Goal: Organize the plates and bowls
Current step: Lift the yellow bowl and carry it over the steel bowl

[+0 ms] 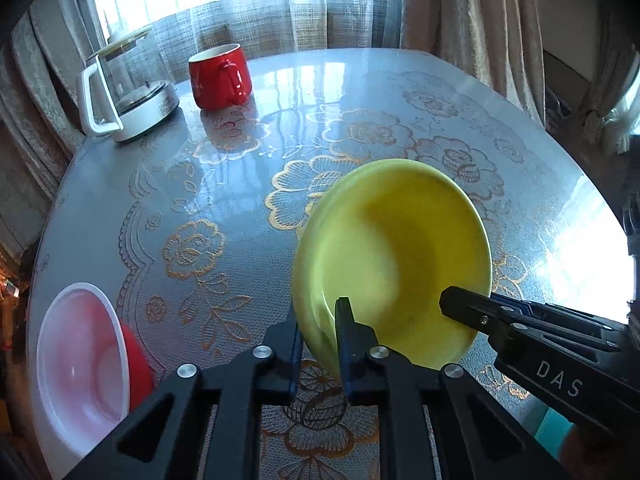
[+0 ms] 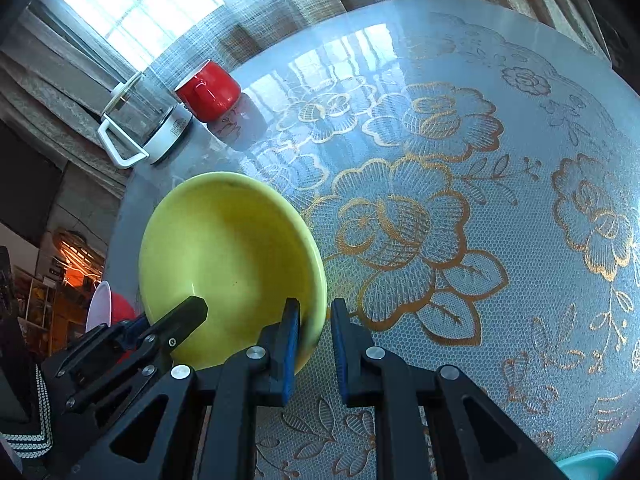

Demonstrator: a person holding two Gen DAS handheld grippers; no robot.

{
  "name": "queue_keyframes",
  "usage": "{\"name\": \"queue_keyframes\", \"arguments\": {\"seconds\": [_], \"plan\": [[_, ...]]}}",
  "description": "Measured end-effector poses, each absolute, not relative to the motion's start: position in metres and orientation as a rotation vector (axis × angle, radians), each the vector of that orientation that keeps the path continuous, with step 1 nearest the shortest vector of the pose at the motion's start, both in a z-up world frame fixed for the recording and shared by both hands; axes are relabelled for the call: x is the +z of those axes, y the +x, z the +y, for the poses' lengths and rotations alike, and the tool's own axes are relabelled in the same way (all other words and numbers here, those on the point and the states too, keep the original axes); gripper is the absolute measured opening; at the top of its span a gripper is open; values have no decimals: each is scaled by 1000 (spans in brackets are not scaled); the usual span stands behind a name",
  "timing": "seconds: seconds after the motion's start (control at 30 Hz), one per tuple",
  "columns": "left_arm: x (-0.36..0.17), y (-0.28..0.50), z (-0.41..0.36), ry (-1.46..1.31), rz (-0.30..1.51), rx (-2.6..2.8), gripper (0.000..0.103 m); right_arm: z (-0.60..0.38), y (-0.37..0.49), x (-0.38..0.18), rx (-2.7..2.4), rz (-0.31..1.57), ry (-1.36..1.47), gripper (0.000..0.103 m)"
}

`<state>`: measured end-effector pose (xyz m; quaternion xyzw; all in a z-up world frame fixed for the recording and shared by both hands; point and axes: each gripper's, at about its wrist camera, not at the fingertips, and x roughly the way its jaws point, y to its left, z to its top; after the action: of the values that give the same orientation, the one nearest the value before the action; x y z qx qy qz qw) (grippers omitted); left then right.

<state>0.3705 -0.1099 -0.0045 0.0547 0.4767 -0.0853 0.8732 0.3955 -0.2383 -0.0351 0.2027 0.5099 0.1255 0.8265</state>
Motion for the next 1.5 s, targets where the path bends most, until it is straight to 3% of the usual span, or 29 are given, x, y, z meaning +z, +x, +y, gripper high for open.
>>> {"name": "queue_keyframes", "arguments": {"seconds": [1.03,1.5], "plan": [[49,238,-74,4,804,-199,14,-231,281,25,330,926,470,13],[49,181,-47,-35,754,-190,14,-216,227,29,397,884,513,13]]}}
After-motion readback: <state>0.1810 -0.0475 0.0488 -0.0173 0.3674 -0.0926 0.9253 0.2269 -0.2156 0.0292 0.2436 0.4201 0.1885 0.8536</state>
